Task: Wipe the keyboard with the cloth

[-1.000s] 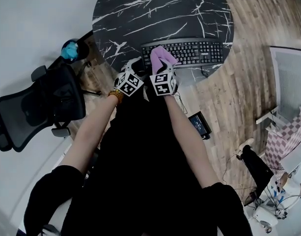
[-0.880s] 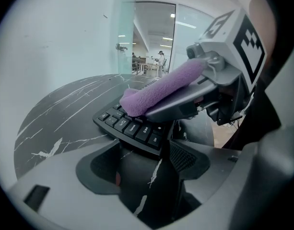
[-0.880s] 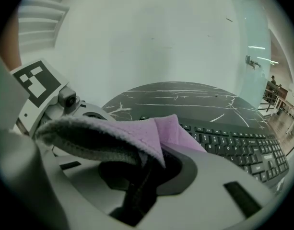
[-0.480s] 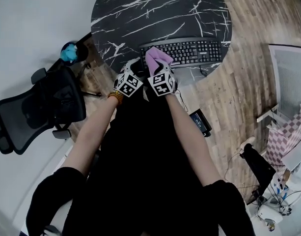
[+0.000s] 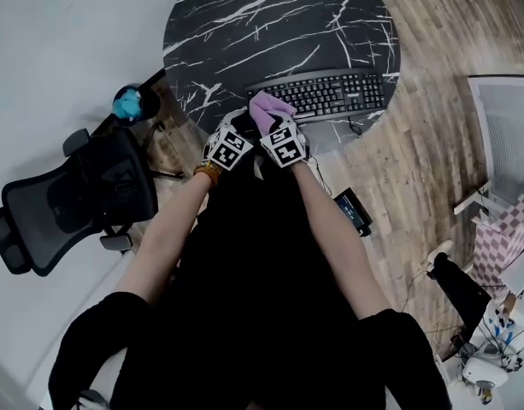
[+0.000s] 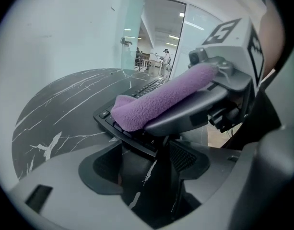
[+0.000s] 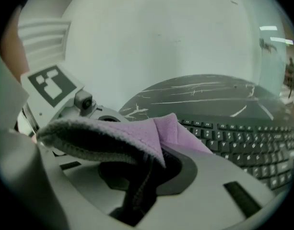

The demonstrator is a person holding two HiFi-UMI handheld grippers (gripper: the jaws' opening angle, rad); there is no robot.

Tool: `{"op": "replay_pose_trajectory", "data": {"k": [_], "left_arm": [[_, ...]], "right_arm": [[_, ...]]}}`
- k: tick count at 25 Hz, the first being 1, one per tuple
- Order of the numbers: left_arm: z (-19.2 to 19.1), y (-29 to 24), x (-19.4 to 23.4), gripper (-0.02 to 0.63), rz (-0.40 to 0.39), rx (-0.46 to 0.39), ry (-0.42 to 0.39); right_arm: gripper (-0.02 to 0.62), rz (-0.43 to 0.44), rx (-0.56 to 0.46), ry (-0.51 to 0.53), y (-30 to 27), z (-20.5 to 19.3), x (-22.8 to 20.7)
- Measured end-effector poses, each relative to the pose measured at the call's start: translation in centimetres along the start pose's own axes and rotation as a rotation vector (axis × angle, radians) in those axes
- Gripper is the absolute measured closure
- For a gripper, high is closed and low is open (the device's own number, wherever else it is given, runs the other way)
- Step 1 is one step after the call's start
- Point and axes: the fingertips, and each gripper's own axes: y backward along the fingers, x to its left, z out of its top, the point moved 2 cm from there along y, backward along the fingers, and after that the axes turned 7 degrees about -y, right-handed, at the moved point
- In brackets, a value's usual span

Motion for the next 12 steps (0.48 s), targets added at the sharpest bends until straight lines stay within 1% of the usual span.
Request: {"op": "replay_pose_trajectory", "data": {"k": [3,4,6,9,10,12], "left_arm": [[0.4,0.9,-0.4,0.295,0.002,-0.012,-0.010],[0.8,1.4,-0.4,0.295,0.014,-0.031,-0.011],[2.2,2.6,0.3,0.295,0.052,-0.089,0.001],[5.8,5.1,2.0,0.295,0.134,-0.200,0.018],[7.6,6.2,2.6,0.295,0.171,-0.251,0.014],[11.6,9.0,3.5,0.296,0.242,-0.379,-0.018]], "right_arm": [[0.512,0.177,-0.035,-0.252,0.7,0.7,-0.2],[0.512,0.211,-0.064,-0.302,1.3,1.4,-0.4],[0.512,0.240,-0.136,-0.336,2.8,3.3,-1.2],[0.512,0.237,-0.263,-0.332,6.1,7.2,-2.9],[0.512,0.237,-0.313,-0.331,7.5,8.6,-3.4],[0.512,0.247,-0.431,-0.353,11.2,11.4,-4.6]]}}
